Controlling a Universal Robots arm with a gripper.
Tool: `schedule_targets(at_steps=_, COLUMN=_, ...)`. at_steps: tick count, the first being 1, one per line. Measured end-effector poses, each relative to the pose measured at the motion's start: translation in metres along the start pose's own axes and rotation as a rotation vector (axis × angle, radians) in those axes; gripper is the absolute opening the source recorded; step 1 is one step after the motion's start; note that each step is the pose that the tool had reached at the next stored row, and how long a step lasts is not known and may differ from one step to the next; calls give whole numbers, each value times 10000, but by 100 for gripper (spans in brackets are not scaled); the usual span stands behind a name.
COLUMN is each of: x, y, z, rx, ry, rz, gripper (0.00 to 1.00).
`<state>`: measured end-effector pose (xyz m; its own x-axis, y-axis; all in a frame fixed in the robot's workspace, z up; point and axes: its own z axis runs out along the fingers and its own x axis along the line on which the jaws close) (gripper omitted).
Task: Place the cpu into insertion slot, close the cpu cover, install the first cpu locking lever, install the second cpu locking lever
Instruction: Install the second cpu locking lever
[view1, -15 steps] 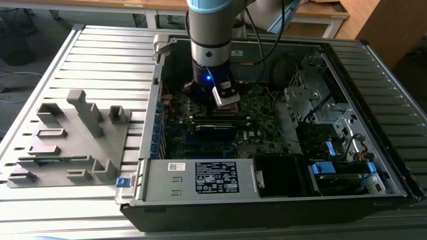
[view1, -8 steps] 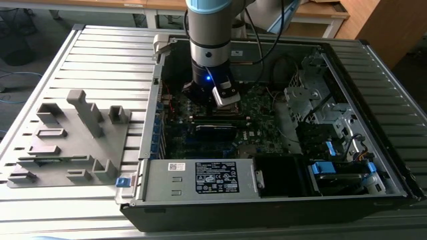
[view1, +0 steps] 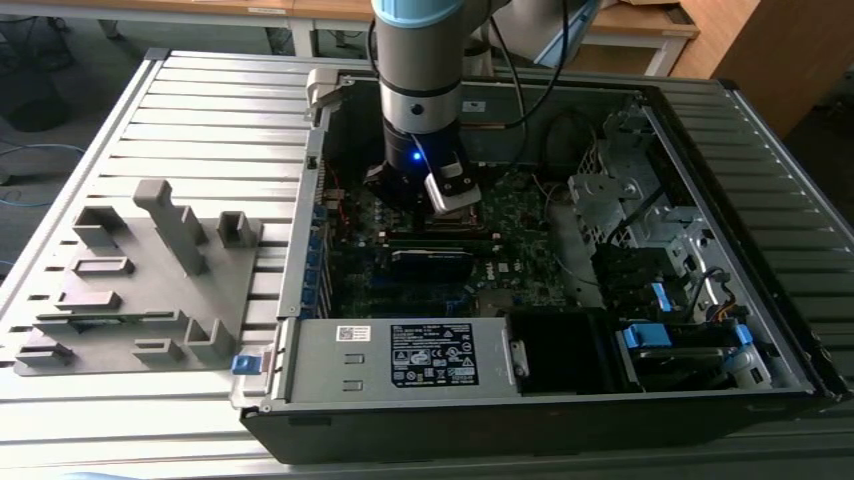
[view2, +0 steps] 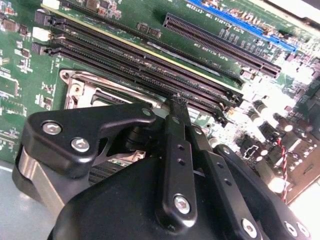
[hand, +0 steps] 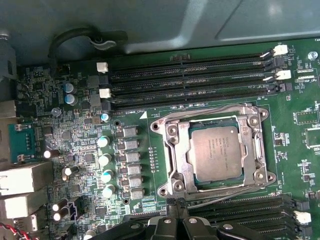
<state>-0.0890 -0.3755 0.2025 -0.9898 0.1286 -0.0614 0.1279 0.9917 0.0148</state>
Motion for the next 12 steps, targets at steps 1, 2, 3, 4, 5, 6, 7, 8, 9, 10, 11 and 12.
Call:
schedule_targets(at_steps=1, x=0, y=0, z=0, rx=0, ry=0, rz=-6, gripper=11)
schedule_targets(at_steps=2, x=4, y=-1, z=0, rx=-1, ry=-1, rz=-6, gripper=11)
schedule_targets(at_steps=3, x=13, y=-2, z=1, rx=-2, ry=0, rz=-6, gripper=11)
schedule_targets(at_steps=4, x=17, y=-3, z=1, rx=-1, ry=0, rz=-5, gripper=11)
schedule_targets(at_steps=5, x=18, y=-3, z=2, rx=0, ry=1, rz=-6, gripper=11)
schedule_targets(at_steps=6, x=18, y=-3, z=2, rx=1, ry=1, rz=-7, gripper=11)
schedule_targets(at_steps=7, x=18, y=-3, z=4, rx=0, ry=1, rz=-7, gripper=11)
schedule_targets(at_steps=8, x=19, y=-3, z=8, rx=-5, ry=0, rz=-6, gripper=11)
schedule_targets(at_steps=9, x=21, y=-3, z=11, rx=-16, ry=2, rz=-6, gripper=11)
schedule_targets(at_steps=10, x=22, y=-3, z=14, rx=-35, ry=5, rz=-5, gripper=11)
schedule_targets(at_steps=11, x=24, y=-4, z=17, rx=-70, ry=10, rz=-1, gripper=11)
schedule_targets(at_steps=12, x=25, y=-4, z=18, rx=-124, ry=16, rz=2, gripper=11)
